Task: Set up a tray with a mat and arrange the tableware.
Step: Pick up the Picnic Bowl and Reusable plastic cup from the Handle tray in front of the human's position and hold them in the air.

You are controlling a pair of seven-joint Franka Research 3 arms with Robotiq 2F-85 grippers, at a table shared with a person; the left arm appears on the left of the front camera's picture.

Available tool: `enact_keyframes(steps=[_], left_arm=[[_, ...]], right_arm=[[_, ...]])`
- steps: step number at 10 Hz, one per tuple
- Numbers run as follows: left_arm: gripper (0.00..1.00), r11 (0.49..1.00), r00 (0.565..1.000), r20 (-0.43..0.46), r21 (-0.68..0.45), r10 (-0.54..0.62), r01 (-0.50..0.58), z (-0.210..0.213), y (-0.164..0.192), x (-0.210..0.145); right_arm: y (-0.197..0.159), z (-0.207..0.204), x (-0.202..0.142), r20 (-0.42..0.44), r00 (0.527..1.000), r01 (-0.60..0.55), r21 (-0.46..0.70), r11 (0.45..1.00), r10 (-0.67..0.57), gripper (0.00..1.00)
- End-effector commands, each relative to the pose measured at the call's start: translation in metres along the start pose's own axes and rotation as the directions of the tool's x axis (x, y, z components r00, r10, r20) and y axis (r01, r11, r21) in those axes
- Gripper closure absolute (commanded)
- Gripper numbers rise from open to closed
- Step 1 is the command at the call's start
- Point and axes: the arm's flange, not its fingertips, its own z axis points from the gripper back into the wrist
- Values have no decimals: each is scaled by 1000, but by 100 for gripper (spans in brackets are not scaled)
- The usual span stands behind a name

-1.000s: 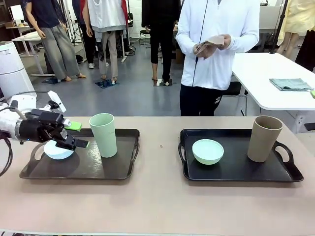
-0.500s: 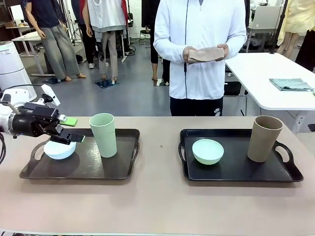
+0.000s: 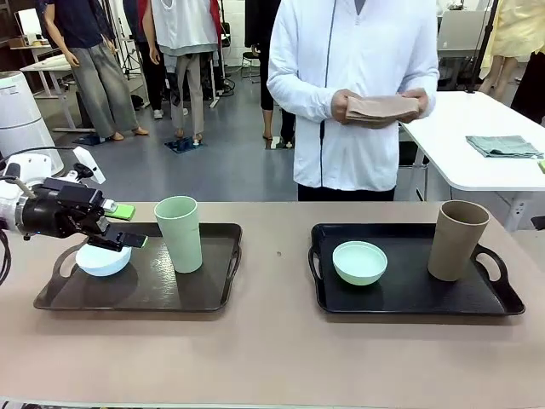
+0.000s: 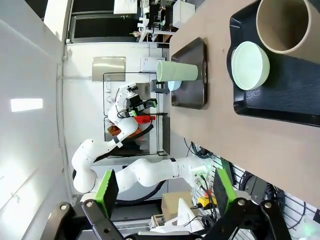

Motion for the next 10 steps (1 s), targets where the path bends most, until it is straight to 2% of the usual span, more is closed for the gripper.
enact_keyframes(steps=[1,10], left_arm=[[0,1000,1000,13,-14,9,-8,0,-4,-1],[0,1000,1000,13,-14,9,-8,0,-4,-1]], right_arm=[[-1,-2,2,10,1000,-16,34,999,16,0],[-1,-2,2,10,1000,-16,34,999,16,0]])
